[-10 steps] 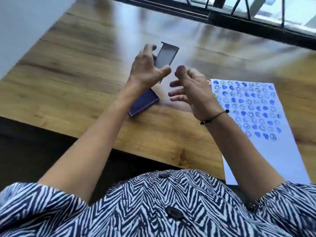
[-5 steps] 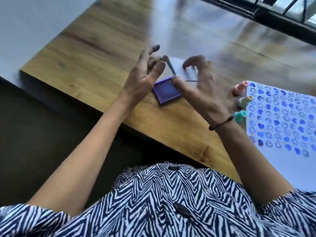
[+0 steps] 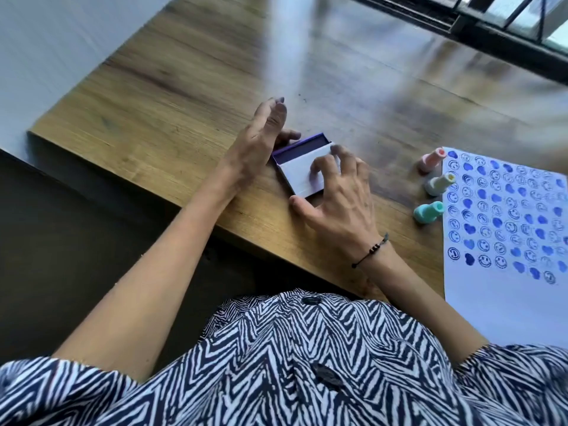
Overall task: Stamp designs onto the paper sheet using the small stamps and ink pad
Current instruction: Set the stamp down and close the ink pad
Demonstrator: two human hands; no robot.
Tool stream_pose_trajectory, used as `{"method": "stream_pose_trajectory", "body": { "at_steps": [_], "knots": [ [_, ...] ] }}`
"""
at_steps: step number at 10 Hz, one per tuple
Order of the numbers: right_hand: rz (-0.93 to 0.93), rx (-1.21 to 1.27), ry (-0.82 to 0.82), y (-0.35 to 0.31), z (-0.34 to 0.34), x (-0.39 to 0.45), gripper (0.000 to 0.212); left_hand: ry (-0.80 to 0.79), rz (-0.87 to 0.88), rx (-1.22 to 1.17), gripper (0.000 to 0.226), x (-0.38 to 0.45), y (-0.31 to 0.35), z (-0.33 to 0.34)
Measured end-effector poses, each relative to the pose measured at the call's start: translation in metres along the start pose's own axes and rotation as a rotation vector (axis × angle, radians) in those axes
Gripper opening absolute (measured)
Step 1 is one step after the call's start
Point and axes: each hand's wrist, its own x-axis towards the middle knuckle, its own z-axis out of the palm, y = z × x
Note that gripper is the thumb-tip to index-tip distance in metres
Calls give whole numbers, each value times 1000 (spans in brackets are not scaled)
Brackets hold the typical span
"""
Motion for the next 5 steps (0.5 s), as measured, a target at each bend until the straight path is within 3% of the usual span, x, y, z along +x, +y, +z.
{"method": "stream_pose_trajectory", "body": {
  "at_steps": [2,5],
  "knots": [
    [-9,-19,-33,1,3,13,52,-56,12,139,47,2,3,1],
    [-21,57,-118,-4,0,28,63,-28,19,107,48,19,-8,-3]
  ]
}}
